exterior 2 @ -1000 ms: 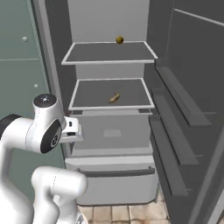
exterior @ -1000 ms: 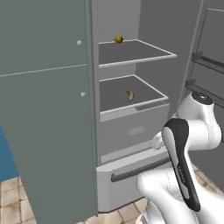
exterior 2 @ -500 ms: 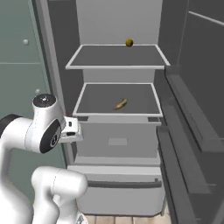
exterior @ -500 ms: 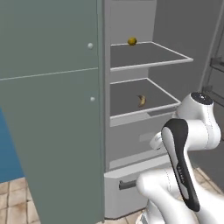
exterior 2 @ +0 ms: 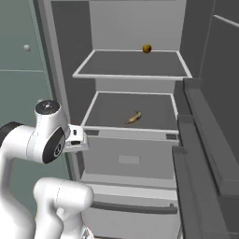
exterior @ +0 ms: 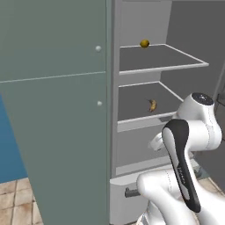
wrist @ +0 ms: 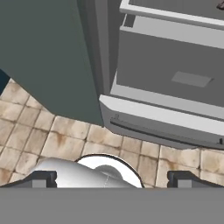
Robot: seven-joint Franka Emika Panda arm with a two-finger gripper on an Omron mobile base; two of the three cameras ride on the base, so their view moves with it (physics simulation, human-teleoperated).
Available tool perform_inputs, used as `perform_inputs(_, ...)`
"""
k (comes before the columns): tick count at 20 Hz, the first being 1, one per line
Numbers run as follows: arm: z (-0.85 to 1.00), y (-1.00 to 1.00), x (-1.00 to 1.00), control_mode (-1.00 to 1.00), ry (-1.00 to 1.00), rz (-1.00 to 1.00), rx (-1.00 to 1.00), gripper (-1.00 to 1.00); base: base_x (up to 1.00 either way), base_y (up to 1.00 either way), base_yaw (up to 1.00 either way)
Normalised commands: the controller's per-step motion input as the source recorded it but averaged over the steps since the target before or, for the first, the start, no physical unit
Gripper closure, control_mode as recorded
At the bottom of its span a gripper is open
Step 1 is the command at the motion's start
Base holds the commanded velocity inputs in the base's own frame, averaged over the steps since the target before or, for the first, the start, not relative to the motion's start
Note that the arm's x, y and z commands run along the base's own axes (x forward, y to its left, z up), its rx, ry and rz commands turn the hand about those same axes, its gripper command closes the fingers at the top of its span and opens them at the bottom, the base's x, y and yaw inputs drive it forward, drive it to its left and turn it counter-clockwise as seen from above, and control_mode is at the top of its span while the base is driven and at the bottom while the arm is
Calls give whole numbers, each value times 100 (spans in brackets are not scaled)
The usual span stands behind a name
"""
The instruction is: Pick up the banana and peach from the fridge and place one fruit on each plate on the dining counter.
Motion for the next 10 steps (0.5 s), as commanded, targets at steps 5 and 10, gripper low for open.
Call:
perform_inputs(5,0,0,0,100,0,0,0,-100,29,-25,20)
perform_inputs(10,-1,-6,3,-100,0,3,0,-100,17,-21,14)
